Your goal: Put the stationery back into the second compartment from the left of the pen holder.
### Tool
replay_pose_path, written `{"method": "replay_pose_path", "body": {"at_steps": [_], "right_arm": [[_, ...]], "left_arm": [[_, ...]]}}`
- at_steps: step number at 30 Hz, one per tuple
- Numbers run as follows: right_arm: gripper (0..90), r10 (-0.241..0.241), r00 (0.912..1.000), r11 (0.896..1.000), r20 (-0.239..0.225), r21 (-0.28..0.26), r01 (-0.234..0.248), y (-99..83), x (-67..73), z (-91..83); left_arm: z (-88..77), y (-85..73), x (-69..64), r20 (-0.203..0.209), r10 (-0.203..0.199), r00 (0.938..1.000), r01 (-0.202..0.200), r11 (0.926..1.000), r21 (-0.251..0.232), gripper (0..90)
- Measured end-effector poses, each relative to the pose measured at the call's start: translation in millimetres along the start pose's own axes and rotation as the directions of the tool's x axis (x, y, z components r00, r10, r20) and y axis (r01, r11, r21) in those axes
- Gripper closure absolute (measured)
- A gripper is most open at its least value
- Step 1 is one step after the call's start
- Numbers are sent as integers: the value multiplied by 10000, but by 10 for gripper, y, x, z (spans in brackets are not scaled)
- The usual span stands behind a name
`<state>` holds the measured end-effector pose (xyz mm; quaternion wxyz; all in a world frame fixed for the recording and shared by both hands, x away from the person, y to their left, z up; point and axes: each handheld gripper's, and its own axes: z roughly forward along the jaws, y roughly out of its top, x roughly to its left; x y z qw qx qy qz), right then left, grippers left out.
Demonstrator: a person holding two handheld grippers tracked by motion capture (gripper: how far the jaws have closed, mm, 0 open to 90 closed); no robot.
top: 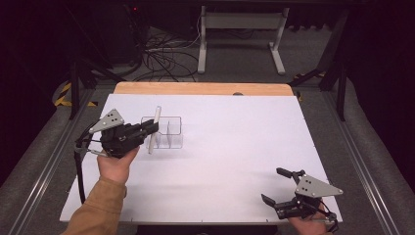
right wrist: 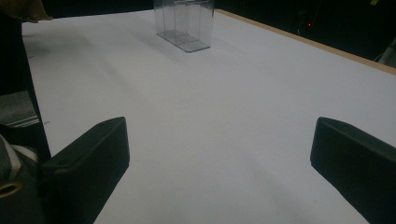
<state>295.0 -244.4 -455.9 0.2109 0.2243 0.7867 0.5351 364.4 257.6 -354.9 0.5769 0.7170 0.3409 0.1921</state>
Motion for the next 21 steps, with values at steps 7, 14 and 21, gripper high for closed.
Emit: {"method": "replay_pose_path", "body": {"at_steps": [7, 14, 21], "right_arm": [[51, -69, 10000, 10000, -28, 24, 70, 0, -1, 2], [51, -2, 10000, 10000, -19, 9, 2, -2, -2, -2], [50, 11, 10000, 10000, 3, -62, -11, -8, -17, -5]], "left_arm": [[82, 102, -13, -139, 187, 9997, -189, 9998, -107, 788], [200, 196, -32, -380, 506, 9980, -510, 9986, -116, 788], [311, 288, -29, -410, 684, 9968, -685, 9976, -19, 787]]}}
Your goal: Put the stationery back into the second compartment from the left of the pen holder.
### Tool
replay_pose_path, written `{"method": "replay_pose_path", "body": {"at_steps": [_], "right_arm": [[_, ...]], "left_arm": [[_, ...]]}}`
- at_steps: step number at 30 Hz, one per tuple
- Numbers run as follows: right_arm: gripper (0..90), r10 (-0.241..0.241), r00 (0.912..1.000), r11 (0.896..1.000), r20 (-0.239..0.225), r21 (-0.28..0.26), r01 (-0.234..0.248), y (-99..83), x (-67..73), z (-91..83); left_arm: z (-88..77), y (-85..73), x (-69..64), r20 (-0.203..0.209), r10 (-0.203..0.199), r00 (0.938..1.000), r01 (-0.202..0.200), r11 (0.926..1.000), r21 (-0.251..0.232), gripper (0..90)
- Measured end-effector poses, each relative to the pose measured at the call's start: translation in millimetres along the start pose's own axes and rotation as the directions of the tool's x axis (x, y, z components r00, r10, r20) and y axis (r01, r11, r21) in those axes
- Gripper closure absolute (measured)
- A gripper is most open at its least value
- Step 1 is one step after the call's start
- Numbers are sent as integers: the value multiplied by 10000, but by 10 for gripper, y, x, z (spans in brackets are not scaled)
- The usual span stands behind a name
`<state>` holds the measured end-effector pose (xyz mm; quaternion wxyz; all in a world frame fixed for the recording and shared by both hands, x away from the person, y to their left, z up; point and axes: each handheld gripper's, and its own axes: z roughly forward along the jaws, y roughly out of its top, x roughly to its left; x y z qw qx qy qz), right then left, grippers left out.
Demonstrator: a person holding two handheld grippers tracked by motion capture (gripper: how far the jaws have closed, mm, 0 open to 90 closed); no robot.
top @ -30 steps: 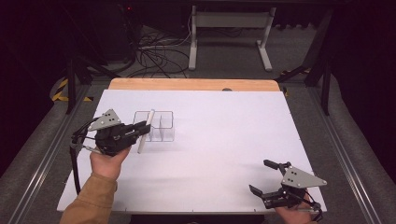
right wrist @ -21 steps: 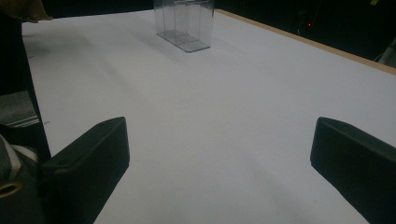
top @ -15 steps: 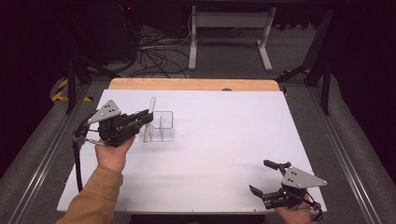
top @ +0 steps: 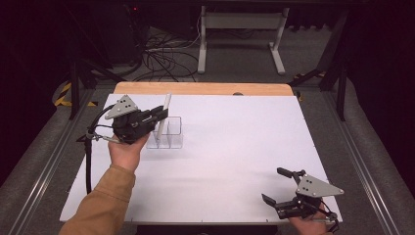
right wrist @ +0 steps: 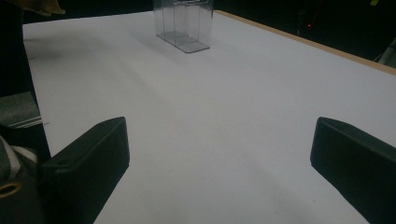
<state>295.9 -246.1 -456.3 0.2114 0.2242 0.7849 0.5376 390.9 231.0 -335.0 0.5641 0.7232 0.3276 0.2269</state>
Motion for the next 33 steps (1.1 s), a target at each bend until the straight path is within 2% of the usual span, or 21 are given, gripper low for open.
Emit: {"method": "replay_pose_path", "body": {"at_steps": [13, 23, 27, 30, 32, 33], "right_arm": [[50, -5, 10000, 10000, -50, -9, 5, -1, 2, -2], [50, -32, 10000, 10000, -49, 23, 32, -3, -6, -9], [50, -24, 10000, 10000, -68, 27, 25, -5, -10, -5], [50, -25, 10000, 10000, -69, 17, 25, -3, -6, -7], [50, -42, 10000, 10000, -54, 18, 42, -4, -8, -11], [50, 35, 10000, 10000, -78, -36, -35, -7, -12, -14]], "left_arm": [[241, 132, 104, -470, 135, 9988, -124, 9996, 255, 788], [424, 141, 185, -700, -45, 9975, 70, 9993, 365, 787], [536, 167, 224, -924, 64, 9957, -11, 9984, 565, 788], [568, 174, 245, -949, -35, 9955, 83, 9987, 498, 787], [592, 160, 263, -978, -117, 9951, 172, 9983, 549, 787], [607, 136, 286, -1058, -97, 9943, 174, 9972, 720, 787]]}}
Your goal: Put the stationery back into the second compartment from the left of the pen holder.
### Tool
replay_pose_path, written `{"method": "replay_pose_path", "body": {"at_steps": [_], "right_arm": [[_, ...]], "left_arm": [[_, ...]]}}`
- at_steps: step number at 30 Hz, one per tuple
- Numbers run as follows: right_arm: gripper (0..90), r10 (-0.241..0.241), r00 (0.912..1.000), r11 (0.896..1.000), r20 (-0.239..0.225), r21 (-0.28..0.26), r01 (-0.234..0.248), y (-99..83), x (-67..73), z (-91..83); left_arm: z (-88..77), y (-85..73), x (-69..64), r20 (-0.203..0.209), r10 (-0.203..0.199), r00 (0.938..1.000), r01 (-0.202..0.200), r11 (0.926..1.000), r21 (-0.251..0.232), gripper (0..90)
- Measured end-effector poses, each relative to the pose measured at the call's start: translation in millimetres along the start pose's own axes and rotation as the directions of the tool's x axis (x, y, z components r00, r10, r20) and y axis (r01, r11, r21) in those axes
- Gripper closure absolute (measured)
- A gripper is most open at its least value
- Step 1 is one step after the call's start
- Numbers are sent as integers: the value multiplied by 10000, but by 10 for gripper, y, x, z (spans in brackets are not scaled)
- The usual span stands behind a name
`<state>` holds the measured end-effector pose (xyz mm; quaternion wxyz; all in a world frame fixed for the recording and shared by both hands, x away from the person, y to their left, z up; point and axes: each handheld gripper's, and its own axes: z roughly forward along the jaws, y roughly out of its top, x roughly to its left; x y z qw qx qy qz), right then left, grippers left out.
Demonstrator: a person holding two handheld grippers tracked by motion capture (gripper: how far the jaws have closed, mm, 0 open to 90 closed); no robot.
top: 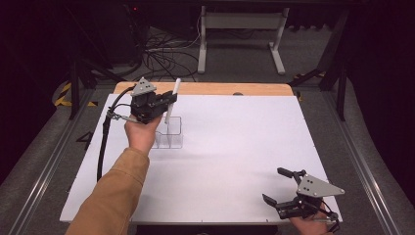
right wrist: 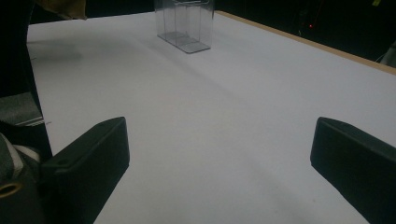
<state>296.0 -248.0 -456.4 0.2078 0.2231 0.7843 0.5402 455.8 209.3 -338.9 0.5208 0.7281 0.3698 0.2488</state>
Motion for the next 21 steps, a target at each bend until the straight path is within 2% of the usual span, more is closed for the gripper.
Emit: {"method": "replay_pose_path", "body": {"at_steps": [11, 17, 21], "right_arm": [[50, -21, 10000, 10000, -4, -17, 21, 0, 2, -3], [50, -109, 9999, 9999, -1, 71, 109, 0, 1, 1], [50, -82, 10000, 10000, -23, 22, 82, -2, -1, 0]], "left_arm": [[36, -128, 32, -248, 349, 9991, -345, 9993, 150, 785], [47, -240, 114, -103, 132, 9999, -131, 9999, 81, 785], [49, -283, 132, -125, 209, 9997, -208, 9997, 126, 784]]}}
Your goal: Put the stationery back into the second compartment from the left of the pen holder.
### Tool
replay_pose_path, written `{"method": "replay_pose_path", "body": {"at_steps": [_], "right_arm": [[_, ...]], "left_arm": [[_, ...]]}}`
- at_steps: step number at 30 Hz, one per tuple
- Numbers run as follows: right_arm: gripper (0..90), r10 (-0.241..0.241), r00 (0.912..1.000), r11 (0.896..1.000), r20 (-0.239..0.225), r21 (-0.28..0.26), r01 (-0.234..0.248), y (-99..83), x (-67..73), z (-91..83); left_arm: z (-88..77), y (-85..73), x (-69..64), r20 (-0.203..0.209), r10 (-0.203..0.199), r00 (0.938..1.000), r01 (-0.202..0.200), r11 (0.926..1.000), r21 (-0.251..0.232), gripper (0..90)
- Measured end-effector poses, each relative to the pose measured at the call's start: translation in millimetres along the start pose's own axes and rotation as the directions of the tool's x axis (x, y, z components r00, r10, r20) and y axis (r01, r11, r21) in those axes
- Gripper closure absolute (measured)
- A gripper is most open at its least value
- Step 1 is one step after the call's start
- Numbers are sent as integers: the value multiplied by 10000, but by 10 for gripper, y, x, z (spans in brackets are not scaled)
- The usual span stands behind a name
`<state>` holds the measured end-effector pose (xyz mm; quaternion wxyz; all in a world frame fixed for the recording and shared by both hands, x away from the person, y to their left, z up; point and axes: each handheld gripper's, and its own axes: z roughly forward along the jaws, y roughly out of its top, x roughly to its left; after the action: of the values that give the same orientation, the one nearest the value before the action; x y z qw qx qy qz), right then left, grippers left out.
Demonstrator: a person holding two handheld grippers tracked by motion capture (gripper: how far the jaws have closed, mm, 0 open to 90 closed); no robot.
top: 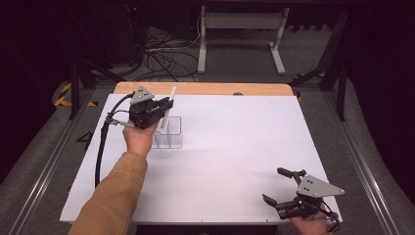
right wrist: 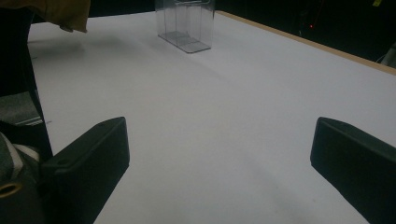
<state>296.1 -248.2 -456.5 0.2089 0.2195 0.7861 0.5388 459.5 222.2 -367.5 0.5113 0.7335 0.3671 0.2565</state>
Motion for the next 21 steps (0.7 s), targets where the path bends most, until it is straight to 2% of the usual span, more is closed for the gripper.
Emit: {"method": "replay_pose_path", "body": {"at_steps": [13, 21], "right_arm": [[51, -54, 10000, 10000, 3, -6, 54, 8, 6, 15], [50, -97, 9999, 10000, -54, 6, 97, 12, 3, 32]], "left_arm": [[-34, -168, 81, -125, -361, 9993, 364, 9991, 200, 783], [-25, -241, 67, -49, -288, 9996, 290, 9986, 432, 782]]}}
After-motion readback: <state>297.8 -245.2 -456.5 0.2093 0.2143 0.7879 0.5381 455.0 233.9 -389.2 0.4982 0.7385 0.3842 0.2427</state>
